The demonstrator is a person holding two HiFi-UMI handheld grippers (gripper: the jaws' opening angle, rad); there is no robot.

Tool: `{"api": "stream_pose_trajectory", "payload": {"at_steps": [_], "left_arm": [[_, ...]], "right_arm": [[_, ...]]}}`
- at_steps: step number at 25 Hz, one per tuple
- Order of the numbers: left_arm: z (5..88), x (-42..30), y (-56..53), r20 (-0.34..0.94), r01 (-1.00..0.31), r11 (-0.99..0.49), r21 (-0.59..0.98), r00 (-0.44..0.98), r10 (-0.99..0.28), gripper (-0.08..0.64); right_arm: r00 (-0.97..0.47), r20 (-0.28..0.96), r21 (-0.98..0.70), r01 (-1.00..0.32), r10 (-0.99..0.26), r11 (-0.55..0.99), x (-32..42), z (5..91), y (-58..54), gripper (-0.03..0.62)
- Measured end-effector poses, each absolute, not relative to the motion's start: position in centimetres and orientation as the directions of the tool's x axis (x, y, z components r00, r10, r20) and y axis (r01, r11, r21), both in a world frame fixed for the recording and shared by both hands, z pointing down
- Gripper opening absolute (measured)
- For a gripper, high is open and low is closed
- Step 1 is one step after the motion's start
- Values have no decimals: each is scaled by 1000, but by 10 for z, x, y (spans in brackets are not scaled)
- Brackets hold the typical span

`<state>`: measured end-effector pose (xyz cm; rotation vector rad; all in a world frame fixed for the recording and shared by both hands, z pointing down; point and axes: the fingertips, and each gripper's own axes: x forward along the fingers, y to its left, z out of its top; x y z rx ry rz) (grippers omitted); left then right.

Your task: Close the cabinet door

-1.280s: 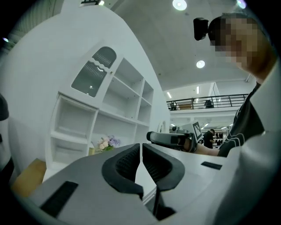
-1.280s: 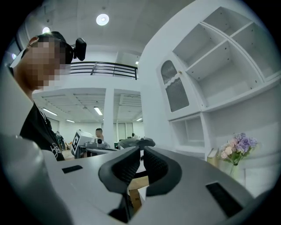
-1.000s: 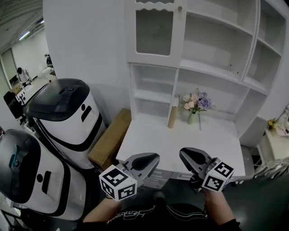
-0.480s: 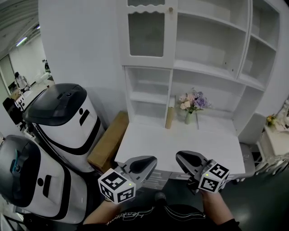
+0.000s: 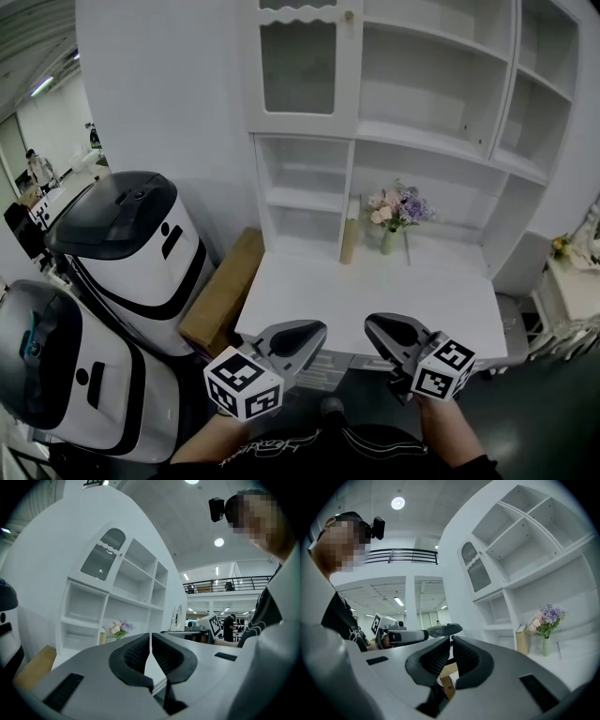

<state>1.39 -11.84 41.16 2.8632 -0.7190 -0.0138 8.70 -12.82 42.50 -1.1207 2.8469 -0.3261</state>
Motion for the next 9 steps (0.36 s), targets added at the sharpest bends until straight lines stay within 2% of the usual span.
{"api": "stream_pose_trajectory", "payload": {"at_steps": [9], "left_arm": [[412,21,-113,33,-452,-871,189,890,-455,32]], "right_arm": [[-715,29,-231,-685,-698,691,95,430,-120,52]]}}
